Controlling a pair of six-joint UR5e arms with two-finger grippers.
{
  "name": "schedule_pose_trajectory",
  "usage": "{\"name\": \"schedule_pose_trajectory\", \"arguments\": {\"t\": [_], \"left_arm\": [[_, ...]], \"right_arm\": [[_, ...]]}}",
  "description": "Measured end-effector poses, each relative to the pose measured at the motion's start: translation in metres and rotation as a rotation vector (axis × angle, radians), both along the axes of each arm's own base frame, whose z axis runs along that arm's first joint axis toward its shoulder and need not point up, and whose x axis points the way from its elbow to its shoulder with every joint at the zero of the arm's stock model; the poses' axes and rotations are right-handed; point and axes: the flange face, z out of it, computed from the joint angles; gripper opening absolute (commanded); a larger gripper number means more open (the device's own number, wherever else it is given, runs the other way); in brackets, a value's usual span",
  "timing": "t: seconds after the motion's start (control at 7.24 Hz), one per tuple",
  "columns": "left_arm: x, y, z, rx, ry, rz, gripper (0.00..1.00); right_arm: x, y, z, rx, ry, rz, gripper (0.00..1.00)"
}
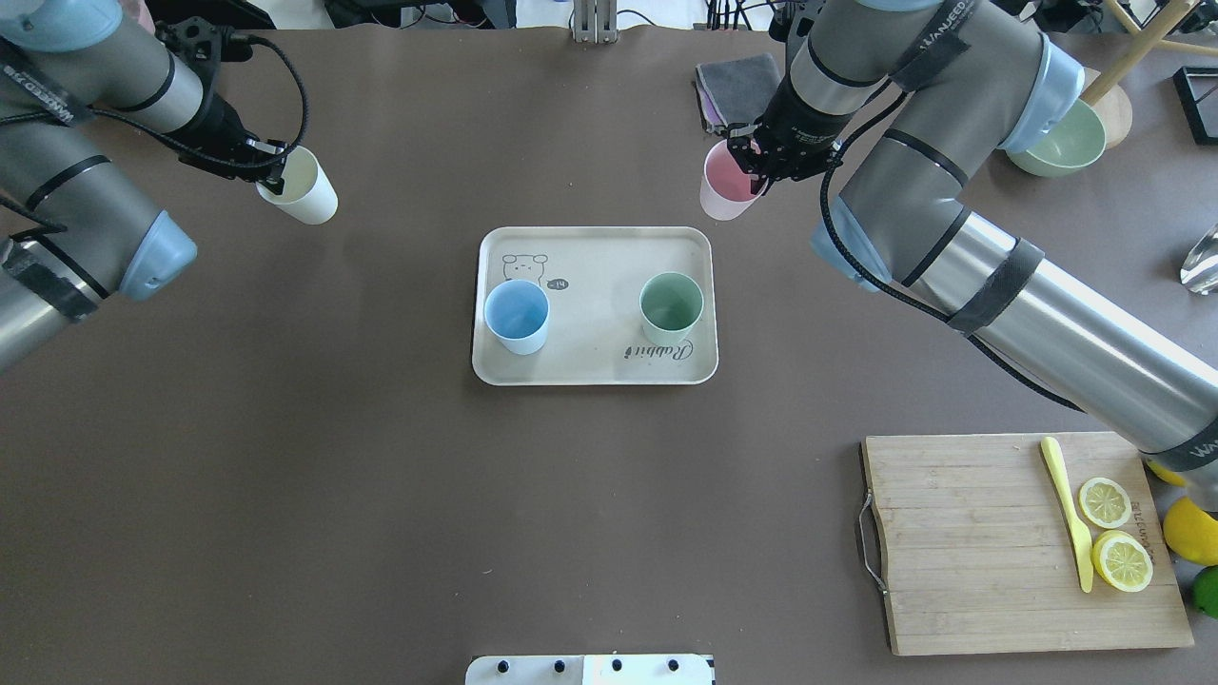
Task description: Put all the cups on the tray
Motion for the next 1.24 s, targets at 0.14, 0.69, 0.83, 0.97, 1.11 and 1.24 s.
{"name": "schedule_pose_trajectory", "arguments": {"t": [0.14, 0.69, 0.83, 0.97, 1.11, 1.24], "left_arm": [[0.009, -0.006, -0.032, -0.027, 0.022, -0.023, 0.00], [0.059, 0.011, -0.104, -0.099, 0.098, -0.063, 0.00], [0.068, 0.019, -0.116, -0.111, 0.114, -0.067, 0.00], [0.077, 0.027, -0.124, -0.120, 0.123, -0.069, 0.00], [0.088, 0.034, -0.130, -0.124, 0.125, -0.072, 0.00], [0.103, 0.042, -0.134, -0.123, 0.119, -0.076, 0.00]], "right_arm": [[-0.016, 0.008, -0.001, 0.010, -0.002, -0.016, 0.00], [-0.072, 0.034, -0.005, 0.030, 0.008, -0.047, 0.00], [-0.082, 0.035, -0.003, 0.032, 0.000, -0.048, 0.38], [-0.087, 0.036, -0.001, 0.025, -0.007, -0.042, 0.99], [-0.089, 0.037, -0.002, 0.016, -0.013, -0.033, 1.00], [-0.088, 0.034, -0.007, 0.006, -0.022, -0.017, 1.00]]}}
